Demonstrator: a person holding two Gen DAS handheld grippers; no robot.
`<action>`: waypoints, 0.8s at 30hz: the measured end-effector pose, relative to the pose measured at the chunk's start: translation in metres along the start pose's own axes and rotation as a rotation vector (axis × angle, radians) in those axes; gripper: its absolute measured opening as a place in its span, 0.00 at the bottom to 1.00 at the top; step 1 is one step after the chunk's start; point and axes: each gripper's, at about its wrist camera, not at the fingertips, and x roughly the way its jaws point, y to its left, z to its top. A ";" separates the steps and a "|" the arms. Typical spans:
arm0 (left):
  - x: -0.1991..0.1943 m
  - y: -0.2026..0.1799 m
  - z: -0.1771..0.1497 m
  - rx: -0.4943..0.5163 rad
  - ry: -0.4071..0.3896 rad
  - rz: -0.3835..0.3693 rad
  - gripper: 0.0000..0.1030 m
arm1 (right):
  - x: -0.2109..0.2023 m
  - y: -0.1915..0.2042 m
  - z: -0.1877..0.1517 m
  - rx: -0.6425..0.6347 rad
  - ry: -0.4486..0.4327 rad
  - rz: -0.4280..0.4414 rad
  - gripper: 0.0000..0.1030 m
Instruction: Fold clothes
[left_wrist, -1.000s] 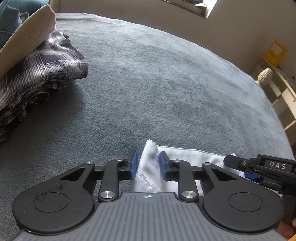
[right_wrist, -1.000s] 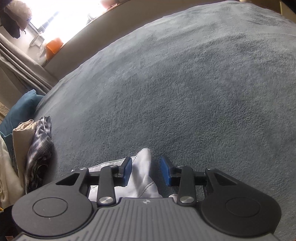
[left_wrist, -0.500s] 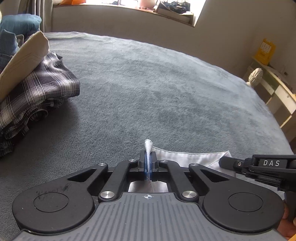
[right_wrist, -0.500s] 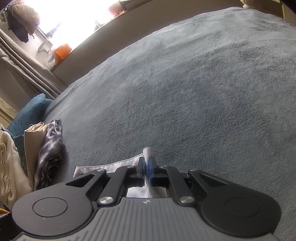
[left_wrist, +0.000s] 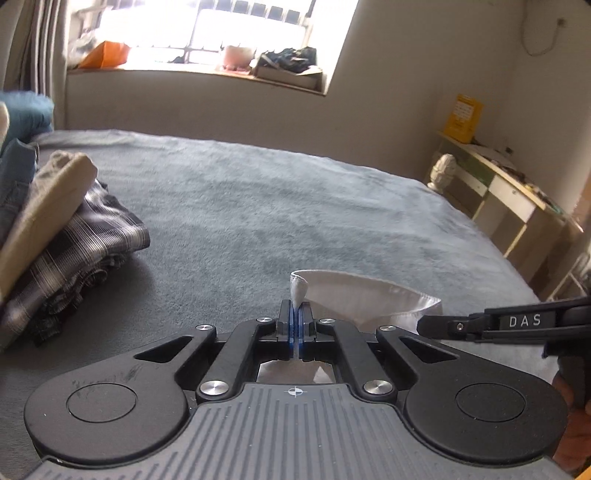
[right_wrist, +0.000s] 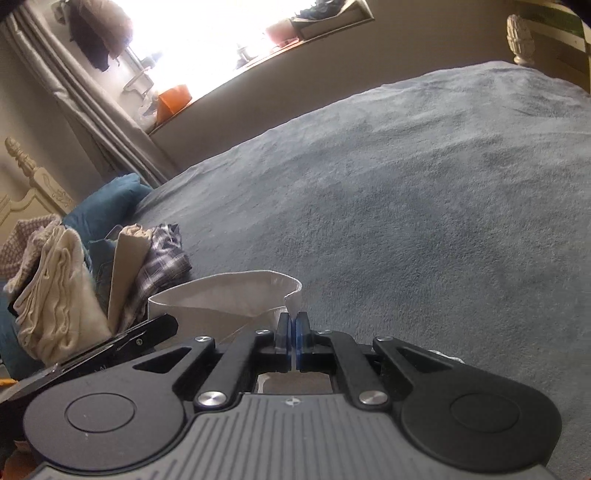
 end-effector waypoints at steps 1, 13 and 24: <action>-0.007 -0.002 -0.004 0.029 -0.007 -0.002 0.00 | -0.005 0.006 -0.005 -0.035 0.002 -0.003 0.02; -0.053 0.009 -0.080 0.243 0.116 -0.062 0.21 | -0.019 0.061 -0.112 -0.694 0.135 -0.236 0.05; -0.068 0.078 -0.095 -0.077 0.171 -0.113 0.48 | -0.051 -0.004 -0.097 -0.273 0.143 -0.133 0.26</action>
